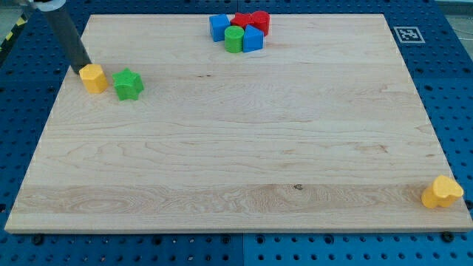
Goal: Push the yellow hexagon to bottom left of green star
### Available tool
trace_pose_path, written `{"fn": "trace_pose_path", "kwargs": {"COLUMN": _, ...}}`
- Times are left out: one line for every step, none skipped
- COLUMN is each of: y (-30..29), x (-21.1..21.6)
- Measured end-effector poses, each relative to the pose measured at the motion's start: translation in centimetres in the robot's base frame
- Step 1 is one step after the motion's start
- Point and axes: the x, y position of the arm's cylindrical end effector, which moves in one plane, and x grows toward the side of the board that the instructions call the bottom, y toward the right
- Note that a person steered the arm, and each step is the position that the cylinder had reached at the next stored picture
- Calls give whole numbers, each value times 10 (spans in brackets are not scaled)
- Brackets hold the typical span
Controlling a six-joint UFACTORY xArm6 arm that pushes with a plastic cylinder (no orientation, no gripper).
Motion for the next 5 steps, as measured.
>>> {"fn": "trace_pose_path", "kwargs": {"y": 8, "x": -8}}
{"fn": "trace_pose_path", "kwargs": {"y": 18, "x": 2}}
{"fn": "trace_pose_path", "kwargs": {"y": 18, "x": 3}}
{"fn": "trace_pose_path", "kwargs": {"y": 18, "x": 4}}
{"fn": "trace_pose_path", "kwargs": {"y": 18, "x": 6}}
